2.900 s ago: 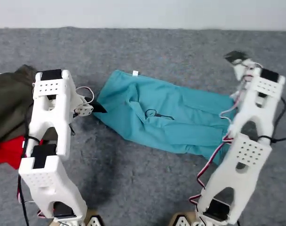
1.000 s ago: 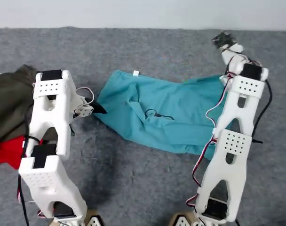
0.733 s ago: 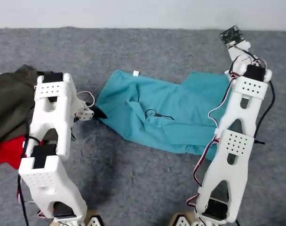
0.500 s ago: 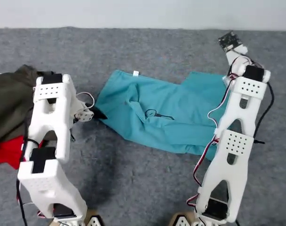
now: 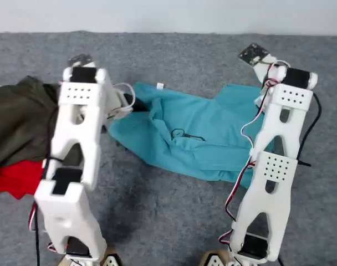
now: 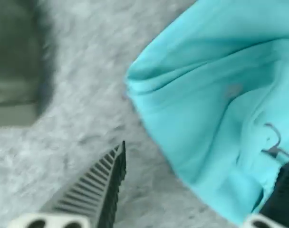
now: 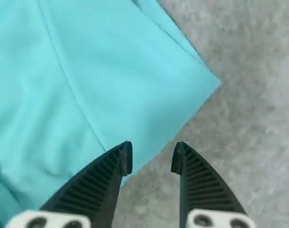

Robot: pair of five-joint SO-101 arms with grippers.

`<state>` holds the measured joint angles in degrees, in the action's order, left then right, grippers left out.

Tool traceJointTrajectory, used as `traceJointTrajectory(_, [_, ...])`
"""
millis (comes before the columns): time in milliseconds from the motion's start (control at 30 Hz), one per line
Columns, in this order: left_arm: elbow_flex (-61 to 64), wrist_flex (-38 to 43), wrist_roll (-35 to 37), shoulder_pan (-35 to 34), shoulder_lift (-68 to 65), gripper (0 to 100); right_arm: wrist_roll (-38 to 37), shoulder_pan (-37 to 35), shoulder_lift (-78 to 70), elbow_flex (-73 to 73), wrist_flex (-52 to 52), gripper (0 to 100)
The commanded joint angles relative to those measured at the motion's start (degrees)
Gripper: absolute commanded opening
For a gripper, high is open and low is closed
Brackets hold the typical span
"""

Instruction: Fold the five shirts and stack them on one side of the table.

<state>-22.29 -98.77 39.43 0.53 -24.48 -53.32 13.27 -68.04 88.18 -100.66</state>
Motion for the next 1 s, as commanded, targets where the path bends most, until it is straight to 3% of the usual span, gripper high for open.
traceJointTrajectory(0, [-10.15, -1.76, -0.44, 0.7, -5.71, 45, -0.79, -0.13, 10.77, -11.52, -2.68, 15.9])
traceJointTrajectory(267, [-12.18, -1.93, -0.44, 1.23, -7.3, 45, -12.4, -3.03, 38.46, -54.95, -2.51, 15.9])
traceJointTrajectory(467, [-8.48, -1.93, -0.44, 1.32, -4.66, 45, -22.15, -2.95, 57.45, -78.59, -2.15, 15.9])
traceJointTrajectory(833, [0.31, -1.93, -0.53, 1.23, 0.0, 45, -24.7, -1.27, 64.04, -90.99, 0.66, 16.0])
traceJointTrajectory(967, [2.86, -1.93, -0.53, 1.23, 0.53, 45, -24.79, -1.19, 63.96, -91.34, 5.41, 25.1])
